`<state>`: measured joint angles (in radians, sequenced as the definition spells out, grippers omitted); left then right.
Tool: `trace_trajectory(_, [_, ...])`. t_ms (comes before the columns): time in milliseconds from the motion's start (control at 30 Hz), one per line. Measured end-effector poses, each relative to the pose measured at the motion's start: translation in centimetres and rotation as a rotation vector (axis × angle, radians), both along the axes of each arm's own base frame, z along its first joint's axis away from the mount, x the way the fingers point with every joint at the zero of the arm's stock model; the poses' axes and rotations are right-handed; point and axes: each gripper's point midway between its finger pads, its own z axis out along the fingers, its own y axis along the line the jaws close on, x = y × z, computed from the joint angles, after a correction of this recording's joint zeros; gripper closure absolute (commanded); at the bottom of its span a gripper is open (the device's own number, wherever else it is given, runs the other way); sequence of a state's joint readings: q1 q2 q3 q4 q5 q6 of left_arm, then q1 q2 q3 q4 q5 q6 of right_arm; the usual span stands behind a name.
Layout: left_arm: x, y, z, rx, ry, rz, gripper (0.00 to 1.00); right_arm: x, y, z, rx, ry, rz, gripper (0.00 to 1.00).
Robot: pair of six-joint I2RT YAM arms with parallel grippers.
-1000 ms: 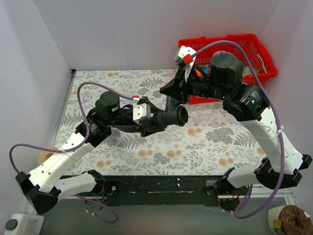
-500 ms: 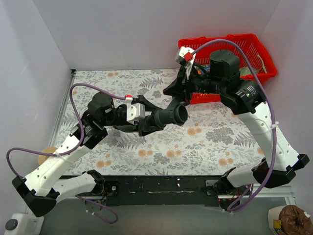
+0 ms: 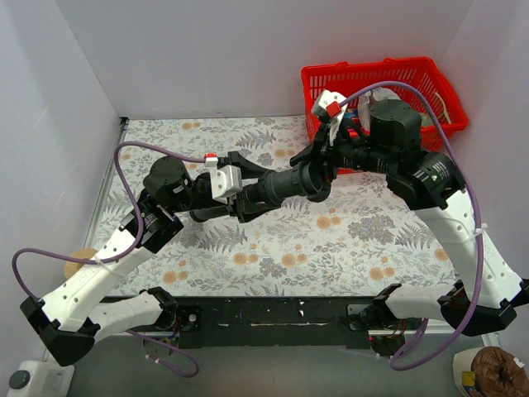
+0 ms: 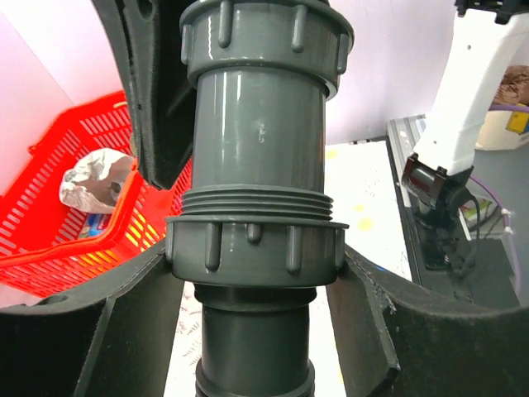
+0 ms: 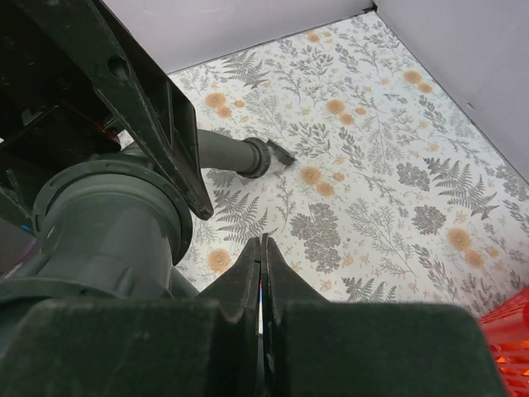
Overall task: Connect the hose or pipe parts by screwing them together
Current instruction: Install the adaptor on the pipeline.
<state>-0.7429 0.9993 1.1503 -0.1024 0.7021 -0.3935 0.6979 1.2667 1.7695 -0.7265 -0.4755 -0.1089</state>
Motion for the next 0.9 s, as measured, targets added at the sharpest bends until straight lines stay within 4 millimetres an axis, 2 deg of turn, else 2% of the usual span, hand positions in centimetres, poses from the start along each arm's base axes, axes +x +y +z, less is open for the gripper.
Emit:
trace_trajectory(300, [0.4,-0.3,1.4,-0.073,-0.011,0.029,1.0,0.4,-1.0,1.8,0.07,-0.068,-0.066,0.99])
trace_trajectory(400, [0.4,-0.5,1.2,-0.075,0.009,0.028,1.0,0.6,-1.4,1.4,0.089,-0.076,-0.102,0.94])
trace_trajectory(533, [0.1,-0.6,0.6,-0.061,0.054,0.012,1.0,1.0,-2.0,0.6,0.124,-0.072,-0.155,0.94])
trace_trajectory(600, [0.0,-0.6,0.5,-0.059,0.071,0.003,1.0,1.3,-2.2,0.7,0.146,-0.068,-0.172,0.93])
trace_trajectory(667, [0.1,-0.4,0.6,-0.061,0.08,0.006,1.0,1.8,-2.6,1.1,0.165,-0.065,-0.194,0.87])
trace_trajectory(700, [0.3,-0.2,0.7,-0.062,0.081,0.013,1.0,2.3,-3.0,1.3,0.173,-0.066,-0.211,0.82])
trace_trajectory(800, [0.4,0.3,2.0,-0.084,0.059,0.018,1.0,3.4,-3.8,1.3,0.178,-0.057,-0.257,0.8])
trace_trajectory(867, [0.2,0.6,3.1,-0.104,0.035,0.015,1.0,4.0,-4.0,1.1,0.176,-0.044,-0.274,0.81])
trace_trajectory(900, [-0.2,0.8,3.6,-0.114,0.021,0.009,1.0,4.3,-4.0,0.9,0.173,-0.039,-0.28,0.86])
